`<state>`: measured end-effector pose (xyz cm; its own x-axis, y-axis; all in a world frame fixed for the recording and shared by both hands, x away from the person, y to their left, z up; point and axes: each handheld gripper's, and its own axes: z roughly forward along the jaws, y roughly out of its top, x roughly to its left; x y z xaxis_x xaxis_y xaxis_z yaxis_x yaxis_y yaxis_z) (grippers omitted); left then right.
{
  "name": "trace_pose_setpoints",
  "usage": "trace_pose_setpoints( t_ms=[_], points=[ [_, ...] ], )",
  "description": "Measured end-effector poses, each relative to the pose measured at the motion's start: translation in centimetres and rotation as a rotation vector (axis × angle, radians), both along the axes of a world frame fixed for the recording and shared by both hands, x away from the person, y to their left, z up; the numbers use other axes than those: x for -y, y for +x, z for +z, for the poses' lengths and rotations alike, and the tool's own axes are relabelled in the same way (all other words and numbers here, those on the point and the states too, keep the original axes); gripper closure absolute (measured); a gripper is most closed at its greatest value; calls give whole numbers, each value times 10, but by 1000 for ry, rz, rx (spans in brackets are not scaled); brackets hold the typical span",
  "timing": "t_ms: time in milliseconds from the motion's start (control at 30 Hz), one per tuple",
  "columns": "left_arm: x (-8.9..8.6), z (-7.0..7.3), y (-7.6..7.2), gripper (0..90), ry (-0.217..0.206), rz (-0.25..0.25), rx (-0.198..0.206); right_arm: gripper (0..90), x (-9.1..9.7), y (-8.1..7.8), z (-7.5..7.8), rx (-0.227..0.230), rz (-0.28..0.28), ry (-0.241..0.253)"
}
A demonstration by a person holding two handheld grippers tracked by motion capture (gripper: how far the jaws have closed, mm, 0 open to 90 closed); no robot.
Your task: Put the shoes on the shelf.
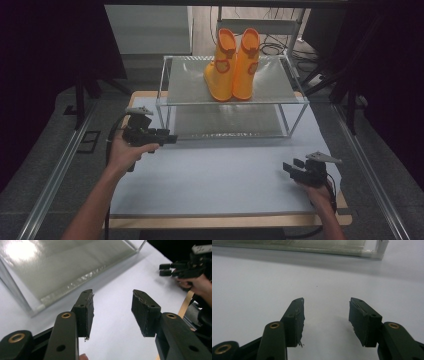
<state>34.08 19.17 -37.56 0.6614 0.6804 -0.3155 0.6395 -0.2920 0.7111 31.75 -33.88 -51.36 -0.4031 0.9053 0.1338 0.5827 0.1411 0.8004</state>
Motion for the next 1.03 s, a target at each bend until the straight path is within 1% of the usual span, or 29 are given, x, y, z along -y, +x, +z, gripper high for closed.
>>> trace_pose_setpoints(
  t_ms=[33, 67, 133, 200, 300, 400, 500, 600, 800, 1033],
  points=[
    [-1, -6, -3, 524, -15, -3, -1, 458, 0, 0, 0, 2, 1, -2],
    [-1, -9, -5, 525, -20, -1, -2, 458, 0, 0, 0, 1, 1, -2],
    [-1, -19, -11, 521, -15, -3, -2, 458, 0, 0, 0, 1, -1, 1],
    [-2, -30, -15, 520, -20, 1, -12, 458, 0, 0, 0, 1, -2, 0],
    [-3, -48, -20, 518, 8, 14, -20, 458, 1, 0, 1, 0, -1, 2],
    [-5, -65, -23, 516, -3, 25, -41, 458, 1, 0, 1, 0, 0, 1],
    [-6, -76, -25, 514, 1, 34, -55, 458, 1, 0, 1, 2, 0, 1],
    [-6, -80, -24, 510, -10, 35, -67, 457, 0, 0, 0, 2, 0, -1],
    [-7, -74, -24, 504, 0, 48, -50, 456, -1, 0, 2, 6, -3, 4],
    [-5, -80, -24, 484, 12, 65, -43, 440, -3, 0, 6, 17, 0, -3]
  ],
)
